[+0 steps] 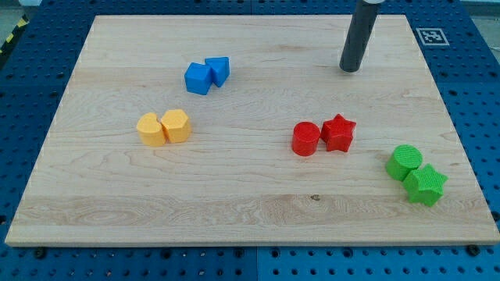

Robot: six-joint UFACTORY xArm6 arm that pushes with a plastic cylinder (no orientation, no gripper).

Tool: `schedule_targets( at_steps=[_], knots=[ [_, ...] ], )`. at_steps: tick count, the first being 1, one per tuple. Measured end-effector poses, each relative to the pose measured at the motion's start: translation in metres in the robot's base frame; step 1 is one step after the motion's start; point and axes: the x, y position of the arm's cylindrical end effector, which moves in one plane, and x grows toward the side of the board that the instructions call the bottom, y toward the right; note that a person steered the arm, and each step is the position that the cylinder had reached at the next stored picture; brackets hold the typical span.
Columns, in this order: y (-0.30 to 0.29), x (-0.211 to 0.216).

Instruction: Move arm towards green blocks

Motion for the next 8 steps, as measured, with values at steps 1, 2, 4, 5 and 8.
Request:
schedule_targets(
  at_steps=[1, 2, 4, 5, 8],
  knots=[
    [0.001, 0.0],
    [0.004, 0.0],
    [0.005, 0.001],
    [0.001, 0.001],
    [0.065, 0.064]
  ],
)
